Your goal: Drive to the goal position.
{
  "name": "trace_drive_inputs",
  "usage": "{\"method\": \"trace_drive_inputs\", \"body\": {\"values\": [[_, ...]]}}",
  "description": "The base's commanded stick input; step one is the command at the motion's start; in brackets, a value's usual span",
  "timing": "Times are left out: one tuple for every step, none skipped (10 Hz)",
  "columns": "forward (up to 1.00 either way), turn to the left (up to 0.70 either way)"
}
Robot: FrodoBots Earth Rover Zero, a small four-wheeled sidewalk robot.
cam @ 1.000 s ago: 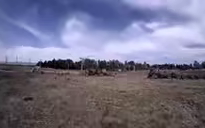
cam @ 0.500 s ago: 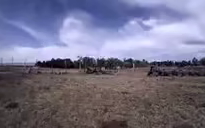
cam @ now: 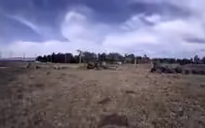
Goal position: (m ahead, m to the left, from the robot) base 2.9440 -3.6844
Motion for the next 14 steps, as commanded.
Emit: {"method": "trace_drive_inputs", "body": {"values": [[0.70, 0.00], [0.70, 0.00], [0.70, 0.00], [0.70, 0.00], [0.70, 0.00], [0.70, 0.00], [0.70, 0.00], [0.70, 0.00], [0.70, 0.00], [0.70, 0.00], [0.70, 0.00], [0.70, 0.00], [0.70, 0.00], [0.70, 0.00]]}}
